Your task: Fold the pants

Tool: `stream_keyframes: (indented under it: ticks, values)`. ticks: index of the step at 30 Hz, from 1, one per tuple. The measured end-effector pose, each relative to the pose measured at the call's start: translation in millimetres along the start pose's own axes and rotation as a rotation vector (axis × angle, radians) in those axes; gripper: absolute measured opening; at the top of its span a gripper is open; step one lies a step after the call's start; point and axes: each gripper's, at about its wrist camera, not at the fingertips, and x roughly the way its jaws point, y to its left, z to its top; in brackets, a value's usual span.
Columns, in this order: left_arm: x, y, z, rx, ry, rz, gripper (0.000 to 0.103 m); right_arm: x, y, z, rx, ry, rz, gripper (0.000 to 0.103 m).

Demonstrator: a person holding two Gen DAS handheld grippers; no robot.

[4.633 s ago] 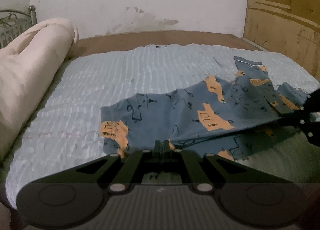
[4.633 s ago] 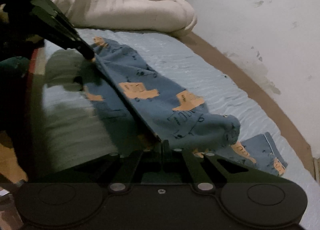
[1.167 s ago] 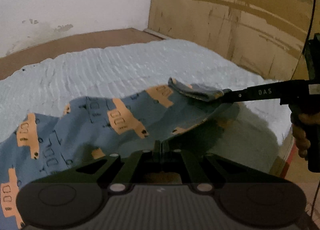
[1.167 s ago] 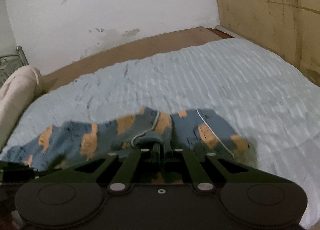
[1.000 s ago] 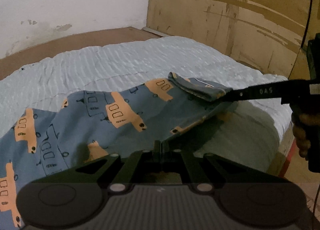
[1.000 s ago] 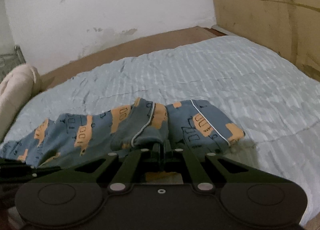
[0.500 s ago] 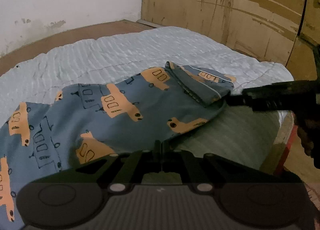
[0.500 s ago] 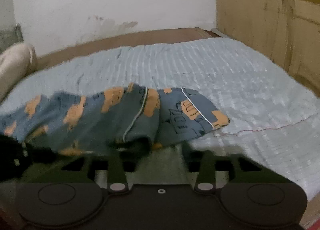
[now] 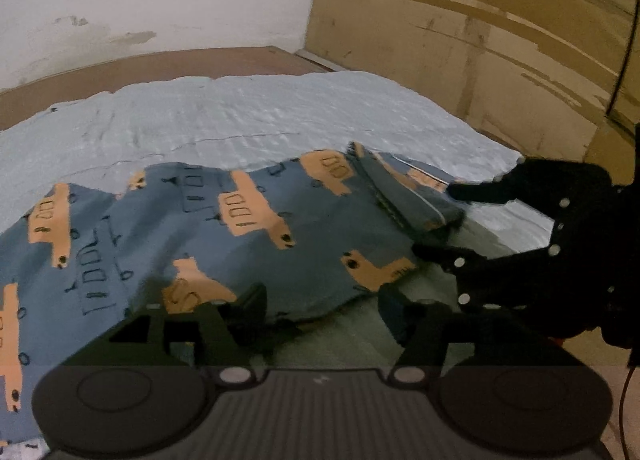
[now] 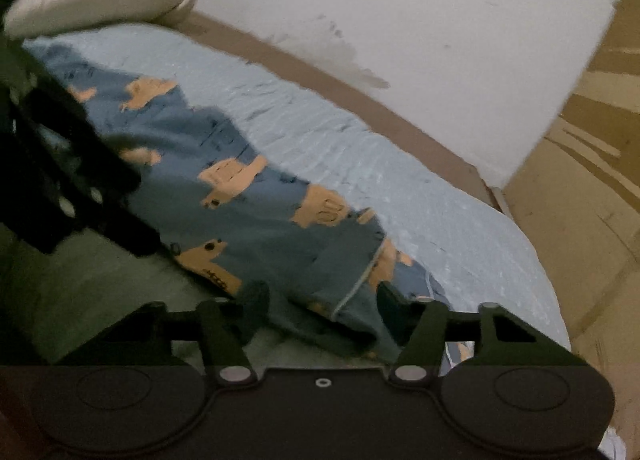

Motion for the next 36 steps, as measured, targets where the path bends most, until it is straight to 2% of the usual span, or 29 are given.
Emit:
stream_keyframes:
  ticks: [1, 3, 4, 6, 13, 17, 20, 22, 25, 26, 28, 29, 33, 35, 36]
  values:
    - [1, 2, 1, -0.007, 0.002, 0.007, 0.068, 5, 0, 0, -0.007, 0.012, 0.004, 0.039]
    - [1, 4, 1, -0.018, 0.002, 0.009, 0.068, 11, -1, 0, -0.013, 0.019, 0.009, 0.029]
    - [0, 5, 2, -0.023, 0.001, 0.009, 0.068, 12, -3, 0, -0.002, 0.015, 0.003, 0.018]
    - [0, 4, 1, -0.025, -0.002, 0.011, 0.068, 12, -13, 2, 0.05, 0.008, -0.019, 0.006]
    - [-4, 4, 2, -0.038, -0.021, 0.01, 0.071, 11, -82, -12, 0.335, -0.018, -0.109, 0.005]
    - [-6, 4, 1, -0.042, -0.035, 0.012, 0.076, 20, -118, -35, 0.521, 0.029, -0.072, 0.005]
    - [-8, 5, 1, -0.042, -0.045, 0.021, 0.08, 22, -124, -49, 0.574, 0.061, -0.089, 0.008]
    - [-8, 7, 2, -0.049, -0.046, 0.03, 0.083, 22, -126, -55, 0.602, 0.069, -0.092, 0.019]
    - [-11, 11, 4, -0.058, -0.061, 0.047, 0.087, 21, -136, -59, 0.675, 0.055, -0.061, 0.03]
    - [-11, 12, 5, -0.059, -0.065, 0.055, 0.088, 24, -140, -58, 0.693, 0.047, -0.039, 0.032]
    - [-9, 14, 5, -0.064, -0.06, 0.073, 0.089, 34, -148, -54, 0.732, 0.041, 0.027, 0.046]
    - [-8, 16, 5, -0.069, -0.056, 0.079, 0.089, 41, -152, -51, 0.751, 0.038, 0.058, 0.046]
    - [-7, 21, 3, -0.091, -0.043, 0.086, 0.089, 78, -158, -36, 0.739, 0.095, 0.143, 0.046]
    - [-7, 22, 2, -0.091, -0.043, 0.088, 0.089, 89, -158, -29, 0.716, 0.129, 0.143, 0.036]
    - [-7, 23, 2, -0.091, -0.046, 0.089, 0.089, 92, -158, -26, 0.702, 0.137, 0.137, 0.017]
